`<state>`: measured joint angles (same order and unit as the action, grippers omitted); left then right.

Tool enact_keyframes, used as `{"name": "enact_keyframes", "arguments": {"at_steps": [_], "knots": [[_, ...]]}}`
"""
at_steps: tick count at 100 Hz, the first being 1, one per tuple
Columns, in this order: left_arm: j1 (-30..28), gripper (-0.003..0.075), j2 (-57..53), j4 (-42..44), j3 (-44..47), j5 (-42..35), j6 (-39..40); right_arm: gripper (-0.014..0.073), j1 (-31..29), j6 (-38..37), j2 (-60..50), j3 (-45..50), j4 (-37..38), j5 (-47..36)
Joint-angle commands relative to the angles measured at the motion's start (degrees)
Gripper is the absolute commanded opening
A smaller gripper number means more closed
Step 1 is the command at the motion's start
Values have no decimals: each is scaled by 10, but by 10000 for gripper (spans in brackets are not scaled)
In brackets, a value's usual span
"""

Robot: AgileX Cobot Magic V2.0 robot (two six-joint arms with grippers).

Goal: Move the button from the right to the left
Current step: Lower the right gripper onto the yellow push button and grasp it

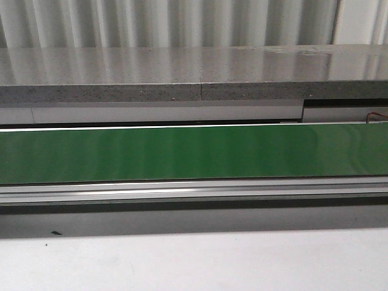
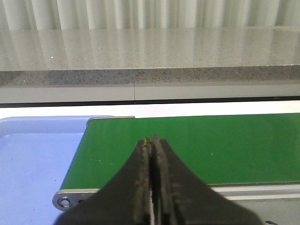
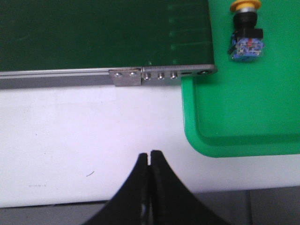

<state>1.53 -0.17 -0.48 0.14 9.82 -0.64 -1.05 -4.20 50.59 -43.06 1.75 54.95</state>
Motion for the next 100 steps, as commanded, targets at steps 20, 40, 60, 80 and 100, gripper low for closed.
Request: {"name": "enact_keyframes", "arguments": {"at_steps": [20, 40, 60, 80, 100], "knots": [[1, -20, -19, -1, 23, -48, 6, 367, -4, 1, 86, -70, 1, 1], [1, -20, -19, -1, 23, -48, 6, 498, -5, 1, 136, -116, 1, 4], [1, -20, -19, -1, 23, -48, 6, 487, -42, 1, 203, -170, 16, 10], [1, -20, -19, -1, 23, -48, 6, 487, -150, 1, 278, -220, 16, -2], [1, -20, -19, -1, 23, -48, 6, 487, -232, 1, 375, -275, 16, -5]]}}
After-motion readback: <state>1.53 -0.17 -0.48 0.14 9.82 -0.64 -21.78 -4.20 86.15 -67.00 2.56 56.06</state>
